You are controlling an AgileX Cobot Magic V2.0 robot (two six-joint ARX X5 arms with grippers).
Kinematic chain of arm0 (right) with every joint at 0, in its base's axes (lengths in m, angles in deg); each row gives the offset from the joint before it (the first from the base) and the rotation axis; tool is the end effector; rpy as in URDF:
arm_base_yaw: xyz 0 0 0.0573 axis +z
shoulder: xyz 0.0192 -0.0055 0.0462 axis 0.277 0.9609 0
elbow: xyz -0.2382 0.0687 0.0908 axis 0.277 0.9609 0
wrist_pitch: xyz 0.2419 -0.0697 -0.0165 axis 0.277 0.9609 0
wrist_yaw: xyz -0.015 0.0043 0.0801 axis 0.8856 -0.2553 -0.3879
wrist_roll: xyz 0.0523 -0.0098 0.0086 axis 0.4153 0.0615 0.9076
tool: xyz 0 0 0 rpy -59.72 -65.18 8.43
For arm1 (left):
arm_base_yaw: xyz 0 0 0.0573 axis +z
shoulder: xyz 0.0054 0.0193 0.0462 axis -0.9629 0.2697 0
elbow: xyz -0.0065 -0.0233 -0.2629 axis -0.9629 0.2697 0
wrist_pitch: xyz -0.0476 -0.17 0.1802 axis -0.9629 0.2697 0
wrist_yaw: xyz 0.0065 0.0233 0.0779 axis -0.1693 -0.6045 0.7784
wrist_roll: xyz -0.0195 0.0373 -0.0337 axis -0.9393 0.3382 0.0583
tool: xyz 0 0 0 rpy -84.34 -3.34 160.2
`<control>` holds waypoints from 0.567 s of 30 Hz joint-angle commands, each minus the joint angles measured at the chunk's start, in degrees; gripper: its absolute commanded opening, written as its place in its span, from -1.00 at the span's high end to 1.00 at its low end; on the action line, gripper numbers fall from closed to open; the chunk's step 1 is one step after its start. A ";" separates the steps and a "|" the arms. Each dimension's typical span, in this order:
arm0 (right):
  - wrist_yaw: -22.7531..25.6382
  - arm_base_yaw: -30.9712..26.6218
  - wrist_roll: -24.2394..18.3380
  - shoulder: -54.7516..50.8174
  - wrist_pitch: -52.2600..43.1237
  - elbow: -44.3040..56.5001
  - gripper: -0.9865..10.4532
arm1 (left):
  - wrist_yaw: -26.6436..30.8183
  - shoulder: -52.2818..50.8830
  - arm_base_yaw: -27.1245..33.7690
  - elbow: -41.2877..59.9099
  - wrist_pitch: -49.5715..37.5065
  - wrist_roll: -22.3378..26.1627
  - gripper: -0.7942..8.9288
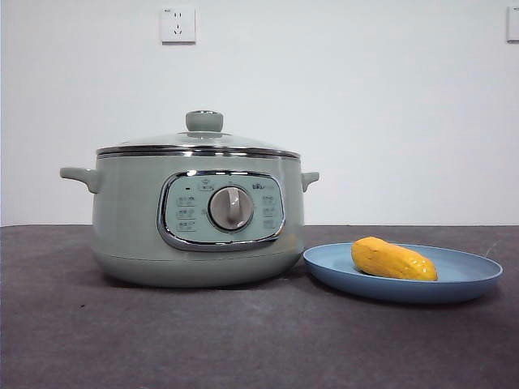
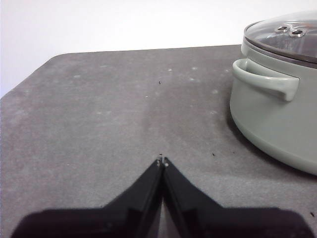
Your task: Take the corn out from the steamer,put the corn on the plate,close the lid
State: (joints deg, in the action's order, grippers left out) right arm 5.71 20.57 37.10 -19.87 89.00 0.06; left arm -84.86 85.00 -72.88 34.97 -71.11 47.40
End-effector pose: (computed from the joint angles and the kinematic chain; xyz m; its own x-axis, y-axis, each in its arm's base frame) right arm 0.0945 0.0097 0.1710 0.9876 0.1530 -0.0350 -0.1531 0.9882 0.0002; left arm 0.0955 0.0023 0.1508 0.9846 0.0220 -0.1732 -0.0169 0.9994 0.0308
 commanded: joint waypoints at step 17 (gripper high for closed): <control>0.24 0.00 5.68 -0.20 5.97 2.23 0.83 | 0.09 -0.09 0.17 0.79 -0.31 -0.55 0.84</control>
State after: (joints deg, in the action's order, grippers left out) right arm 5.80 20.57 41.97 -19.91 94.38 1.65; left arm -84.83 85.00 -72.88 34.97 -71.11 47.40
